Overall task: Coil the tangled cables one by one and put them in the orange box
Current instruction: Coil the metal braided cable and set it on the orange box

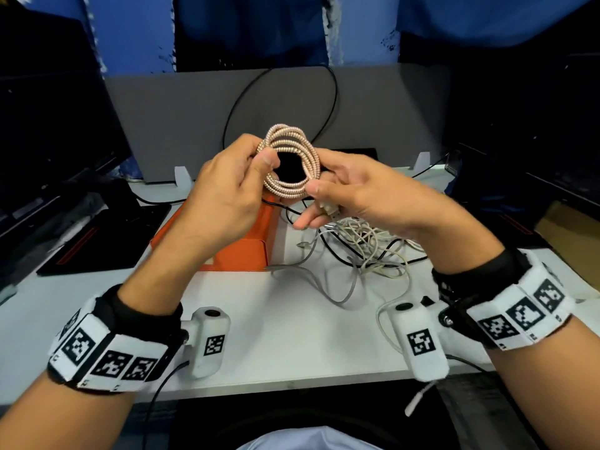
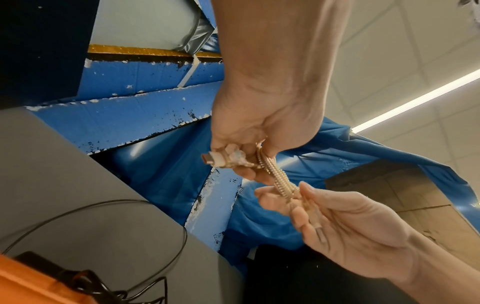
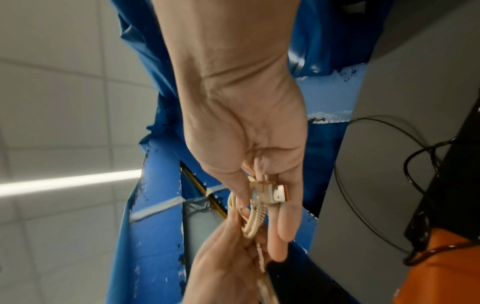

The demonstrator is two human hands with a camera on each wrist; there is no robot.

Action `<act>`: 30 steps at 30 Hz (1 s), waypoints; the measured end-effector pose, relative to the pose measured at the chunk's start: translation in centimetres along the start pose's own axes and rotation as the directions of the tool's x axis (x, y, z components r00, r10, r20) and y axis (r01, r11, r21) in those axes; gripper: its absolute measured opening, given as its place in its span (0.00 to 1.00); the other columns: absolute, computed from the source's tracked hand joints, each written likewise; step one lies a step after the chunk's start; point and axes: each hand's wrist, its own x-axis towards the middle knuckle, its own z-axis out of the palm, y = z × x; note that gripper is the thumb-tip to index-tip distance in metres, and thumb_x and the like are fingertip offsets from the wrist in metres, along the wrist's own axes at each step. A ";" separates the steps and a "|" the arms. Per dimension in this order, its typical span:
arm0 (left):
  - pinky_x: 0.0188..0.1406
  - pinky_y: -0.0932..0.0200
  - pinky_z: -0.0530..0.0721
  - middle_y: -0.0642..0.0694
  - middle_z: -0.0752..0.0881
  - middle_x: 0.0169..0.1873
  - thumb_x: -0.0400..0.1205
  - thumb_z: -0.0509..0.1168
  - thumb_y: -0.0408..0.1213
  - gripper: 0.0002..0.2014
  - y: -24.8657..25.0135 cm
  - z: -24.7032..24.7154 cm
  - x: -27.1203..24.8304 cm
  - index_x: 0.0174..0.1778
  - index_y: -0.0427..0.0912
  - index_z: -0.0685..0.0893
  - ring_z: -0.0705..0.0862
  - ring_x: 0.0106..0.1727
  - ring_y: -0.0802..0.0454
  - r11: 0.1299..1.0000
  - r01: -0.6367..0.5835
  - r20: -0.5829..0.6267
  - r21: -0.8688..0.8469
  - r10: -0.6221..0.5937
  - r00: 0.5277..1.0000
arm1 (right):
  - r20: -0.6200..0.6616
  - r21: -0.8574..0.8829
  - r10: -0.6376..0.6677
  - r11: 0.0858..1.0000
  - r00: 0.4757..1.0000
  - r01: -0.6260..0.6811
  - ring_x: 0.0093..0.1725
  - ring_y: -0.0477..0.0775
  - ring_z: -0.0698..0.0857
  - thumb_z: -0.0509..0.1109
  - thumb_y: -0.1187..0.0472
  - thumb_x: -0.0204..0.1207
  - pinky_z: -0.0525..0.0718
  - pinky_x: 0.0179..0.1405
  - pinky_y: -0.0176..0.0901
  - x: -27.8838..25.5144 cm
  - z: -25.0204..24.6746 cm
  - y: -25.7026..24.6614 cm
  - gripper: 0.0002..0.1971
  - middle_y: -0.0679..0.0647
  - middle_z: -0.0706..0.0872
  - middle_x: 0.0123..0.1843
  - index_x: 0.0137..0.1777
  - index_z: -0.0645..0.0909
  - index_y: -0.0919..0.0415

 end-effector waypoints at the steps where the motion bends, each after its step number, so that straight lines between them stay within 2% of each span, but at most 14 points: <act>1: 0.33 0.71 0.71 0.56 0.80 0.32 0.93 0.58 0.43 0.10 0.1 0.1 0.0 0.50 0.46 0.81 0.78 0.35 0.67 1.000 -0.003 -0.014 -0.022 0.003 1.000 | 0.022 0.014 0.009 1.000 1.000 -0.010 0.58 0.67 0.93 0.63 0.64 0.91 0.90 0.60 0.53 -0.2 -0.5 -0.3 0.26 0.64 0.89 0.67 0.87 0.64 0.59; 3: 0.32 0.69 0.71 0.56 0.80 0.31 0.93 0.58 0.43 0.10 0.3 0.5 0.0 0.49 0.46 0.82 0.77 0.33 0.67 0.997 0.015 -0.026 -0.073 -0.017 1.000 | 0.037 0.025 0.048 0.999 0.998 -0.049 0.59 0.65 0.93 0.65 0.64 0.90 0.90 0.62 0.52 -0.5 -1.1 -0.6 0.31 0.61 0.90 0.68 0.90 0.59 0.62; 6: 0.34 0.58 0.78 0.53 0.84 0.33 0.92 0.58 0.45 0.12 0.3 0.9 -0.1 0.49 0.47 0.83 0.79 0.32 0.64 0.979 0.079 -0.012 -0.189 -0.083 0.997 | 0.067 -0.042 0.075 0.996 0.995 -0.073 0.55 0.63 0.94 0.65 0.64 0.89 0.92 0.59 0.50 -0.8 -1.6 -0.9 0.19 0.58 0.92 0.65 0.79 0.77 0.64; 8: 0.40 0.42 0.83 0.44 0.88 0.39 0.92 0.57 0.47 0.13 0.5 0.9 -0.2 0.49 0.49 0.84 0.84 0.38 0.46 0.962 0.086 -0.017 -0.257 -0.094 0.995 | 0.073 0.039 0.090 0.995 0.993 -0.093 0.52 0.61 0.95 0.65 0.65 0.89 0.93 0.53 0.44 -1.0 -1.9 -1.2 0.15 0.62 0.93 0.62 0.72 0.82 0.66; 9: 0.42 0.39 0.82 0.41 0.89 0.41 0.92 0.57 0.46 0.12 0.7 0.7 -0.2 0.49 0.49 0.84 0.84 0.40 0.38 0.958 0.073 -0.026 -0.278 -0.084 0.996 | 0.059 0.125 0.091 0.987 0.994 -0.098 0.49 0.59 0.95 0.65 0.66 0.88 0.92 0.49 0.42 -1.1 -1.9 -1.4 0.15 0.64 0.93 0.61 0.71 0.82 0.67; 11: 0.43 0.35 0.83 0.39 0.89 0.42 0.93 0.55 0.46 0.13 0.9 0.4 -0.2 0.51 0.48 0.84 0.84 0.43 0.32 0.958 0.040 -0.053 -0.285 -0.057 0.997 | 0.026 0.277 0.056 0.959 0.998 -0.061 0.47 0.57 0.95 0.65 0.66 0.86 0.92 0.47 0.41 -1.2 -1.6 -1.6 0.16 0.67 0.92 0.60 0.71 0.81 0.69; 13: 0.48 0.35 0.84 0.40 0.89 0.43 0.92 0.55 0.48 0.15 0.7 -0.1 0.1 0.52 0.47 0.85 0.86 0.45 0.36 0.952 0.054 -0.049 -0.303 -0.072 0.996 | 0.016 0.338 0.012 0.941 1.000 -0.016 0.51 0.58 0.95 0.65 0.64 0.84 0.91 0.51 0.42 -1.1 -1.1 -1.6 0.18 0.67 0.92 0.59 0.71 0.81 0.70; 15: 0.51 0.42 0.85 0.46 0.90 0.44 0.90 0.56 0.47 0.15 0.2 -0.5 0.4 0.52 0.48 0.87 0.87 0.46 0.48 0.923 0.102 -0.009 -0.370 -0.114 0.993 | 0.014 0.345 -0.002 0.939 1.000 -0.003 0.52 0.58 0.95 0.63 0.65 0.87 0.91 0.52 0.42 -0.8 -0.5 -1.3 0.17 0.67 0.93 0.58 0.72 0.80 0.72; 17: 0.57 0.51 0.85 0.48 0.91 0.52 0.88 0.56 0.41 0.14 -0.1 -0.6 0.5 0.61 0.45 0.86 0.89 0.56 0.50 0.813 0.147 0.063 -0.563 -0.136 0.989 | 0.022 0.349 0.012 0.937 1.000 -0.019 0.51 0.57 0.95 0.60 0.66 0.89 0.91 0.52 0.43 -0.5 0.2 -1.0 0.16 0.66 0.93 0.58 0.71 0.81 0.72; 20: 0.69 0.43 0.84 0.33 0.87 0.66 0.88 0.56 0.35 0.18 0.3 -0.4 0.1 0.73 0.37 0.79 0.85 0.69 0.35 0.552 0.189 0.165 -0.812 -0.092 0.982 | 0.052 0.366 0.028 0.929 0.998 -0.045 0.52 0.57 0.95 0.59 0.65 0.90 0.91 0.53 0.43 -0.4 1.3 -0.8 0.16 0.66 0.93 0.58 0.70 0.82 0.70; 22: 0.66 0.42 0.85 0.30 0.88 0.62 0.90 0.55 0.33 0.14 0.8 0.1 -0.3 0.70 0.35 0.78 0.87 0.66 0.33 0.436 0.183 0.164 -0.881 -0.081 0.983 | 0.065 0.370 0.024 0.928 0.998 -0.046 0.54 0.58 0.94 0.60 0.64 0.89 0.91 0.56 0.45 -0.3 1.8 -0.7 0.16 0.65 0.93 0.59 0.69 0.82 0.70; 25: 0.53 0.46 0.89 0.37 0.91 0.49 0.92 0.54 0.31 0.08 1.5 0.6 -0.6 0.60 0.38 0.78 0.92 0.54 0.38 0.299 0.165 0.116 -0.940 -0.174 0.978 | 0.056 0.360 0.010 0.933 0.998 -0.029 0.59 0.57 0.90 0.61 0.61 0.90 0.87 0.62 0.49 -0.1 2.8 -0.4 0.16 0.62 0.92 0.61 0.70 0.83 0.67; 27: 0.52 0.45 0.89 0.40 0.90 0.45 0.92 0.54 0.34 0.08 1.9 0.8 -0.6 0.58 0.40 0.78 0.92 0.48 0.40 0.220 0.141 0.083 -0.965 -0.255 0.963 | 0.015 0.389 0.017 0.921 1.000 -0.021 0.61 0.57 0.86 0.61 0.58 0.91 0.84 0.68 0.58 0.2 3.6 -0.1 0.18 0.60 0.89 0.64 0.73 0.81 0.67; 30: 0.48 0.45 0.89 0.39 0.88 0.43 0.93 0.55 0.38 0.07 1.9 0.9 -0.5 0.58 0.43 0.78 0.91 0.44 0.41 0.165 0.087 0.026 -0.982 -0.336 0.942 | -0.017 0.436 0.073 0.898 0.997 -0.058 0.61 0.61 0.87 0.59 0.55 0.92 0.82 0.73 0.65 0.4 4.6 0.1 0.19 0.60 0.88 0.63 0.70 0.83 0.68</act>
